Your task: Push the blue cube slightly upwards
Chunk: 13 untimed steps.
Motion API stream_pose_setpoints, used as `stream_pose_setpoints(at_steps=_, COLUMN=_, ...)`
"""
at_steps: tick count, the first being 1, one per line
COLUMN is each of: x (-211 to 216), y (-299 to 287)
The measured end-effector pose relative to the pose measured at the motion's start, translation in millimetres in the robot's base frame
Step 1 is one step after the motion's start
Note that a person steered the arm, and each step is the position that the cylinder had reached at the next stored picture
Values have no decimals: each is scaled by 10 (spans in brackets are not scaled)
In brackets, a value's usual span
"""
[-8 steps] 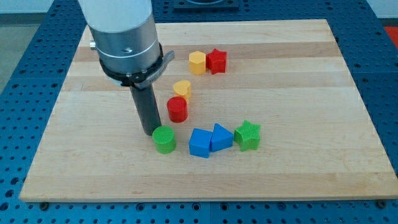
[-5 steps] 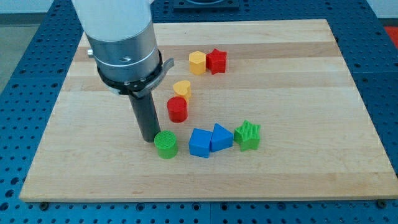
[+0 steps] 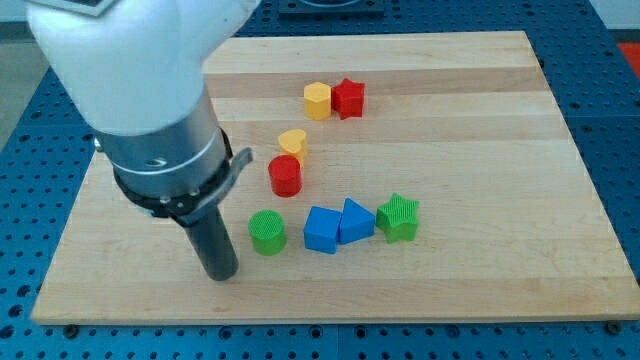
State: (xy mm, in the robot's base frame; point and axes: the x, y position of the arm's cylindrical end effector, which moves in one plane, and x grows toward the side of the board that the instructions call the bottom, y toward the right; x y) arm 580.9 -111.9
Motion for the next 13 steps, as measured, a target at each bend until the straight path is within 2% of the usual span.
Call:
stream_pose_setpoints(at_steps=2, x=57, y=994)
stream_pose_setpoints(at_steps=4, x=53, y=1520)
stream_pose_setpoints(at_steps=7, x=-87, y=1528)
stream_pose_setpoints(at_steps=13, x=-147, y=1135)
